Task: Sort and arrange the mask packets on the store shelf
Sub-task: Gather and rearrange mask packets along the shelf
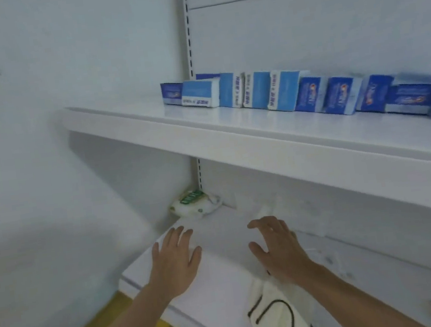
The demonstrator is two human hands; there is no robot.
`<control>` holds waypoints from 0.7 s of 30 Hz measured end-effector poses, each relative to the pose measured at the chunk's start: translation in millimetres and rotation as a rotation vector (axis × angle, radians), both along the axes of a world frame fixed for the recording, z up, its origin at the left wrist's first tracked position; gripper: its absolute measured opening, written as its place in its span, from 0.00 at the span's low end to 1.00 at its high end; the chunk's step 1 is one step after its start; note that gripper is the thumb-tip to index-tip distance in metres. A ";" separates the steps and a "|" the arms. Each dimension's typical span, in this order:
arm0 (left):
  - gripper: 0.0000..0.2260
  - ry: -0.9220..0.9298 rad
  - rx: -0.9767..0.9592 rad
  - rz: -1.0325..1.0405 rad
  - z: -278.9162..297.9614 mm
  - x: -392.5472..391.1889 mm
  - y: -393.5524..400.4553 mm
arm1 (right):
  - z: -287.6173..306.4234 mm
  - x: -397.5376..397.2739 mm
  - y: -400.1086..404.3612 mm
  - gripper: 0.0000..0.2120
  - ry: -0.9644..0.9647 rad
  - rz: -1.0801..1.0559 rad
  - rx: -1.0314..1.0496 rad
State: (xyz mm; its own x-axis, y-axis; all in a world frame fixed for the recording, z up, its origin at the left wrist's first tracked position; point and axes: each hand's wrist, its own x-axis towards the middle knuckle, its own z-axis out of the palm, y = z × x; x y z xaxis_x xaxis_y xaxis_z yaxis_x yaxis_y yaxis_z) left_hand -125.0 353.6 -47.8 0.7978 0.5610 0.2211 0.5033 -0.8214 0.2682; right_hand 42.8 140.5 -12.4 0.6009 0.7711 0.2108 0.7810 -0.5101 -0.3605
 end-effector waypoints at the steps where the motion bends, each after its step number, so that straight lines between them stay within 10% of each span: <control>1: 0.35 0.016 -0.013 0.021 -3.6 -2.6 13.2 | -3.3 -0.7 18.1 0.20 0.018 0.006 -0.008; 13: 0.34 -0.052 -0.075 0.082 -19.7 6.4 42.3 | -15.8 12.2 191.8 0.28 0.175 -0.033 -0.345; 21: 0.25 -0.344 -0.352 0.112 -13.2 2.3 36.0 | 2.4 -5.6 146.7 0.19 0.271 -0.201 0.192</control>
State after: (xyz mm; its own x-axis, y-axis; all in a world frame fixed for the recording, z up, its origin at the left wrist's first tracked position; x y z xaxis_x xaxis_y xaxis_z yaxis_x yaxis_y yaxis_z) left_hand -122.7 389.6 -61.0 0.6424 0.7268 0.2432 0.4167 -0.5976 0.6850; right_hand 37.2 287.2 -10.0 0.7897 0.5943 0.1524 0.5356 -0.5467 -0.6437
